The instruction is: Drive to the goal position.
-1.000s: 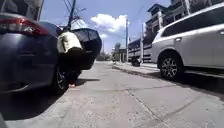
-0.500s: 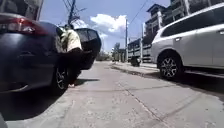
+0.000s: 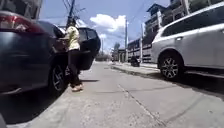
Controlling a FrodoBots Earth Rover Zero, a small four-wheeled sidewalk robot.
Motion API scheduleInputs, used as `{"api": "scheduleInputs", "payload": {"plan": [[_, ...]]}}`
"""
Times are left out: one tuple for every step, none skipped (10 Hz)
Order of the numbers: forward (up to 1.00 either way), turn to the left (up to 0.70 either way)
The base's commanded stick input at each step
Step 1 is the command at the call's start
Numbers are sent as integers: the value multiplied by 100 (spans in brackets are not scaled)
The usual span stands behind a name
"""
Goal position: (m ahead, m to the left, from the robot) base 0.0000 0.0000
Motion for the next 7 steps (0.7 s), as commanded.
{"api": "scheduleInputs", "payload": {"plan": [[100,-35],[100,-35],[100,-35],[100,-35],[100,-35],[54,-65],[0,-60]]}}
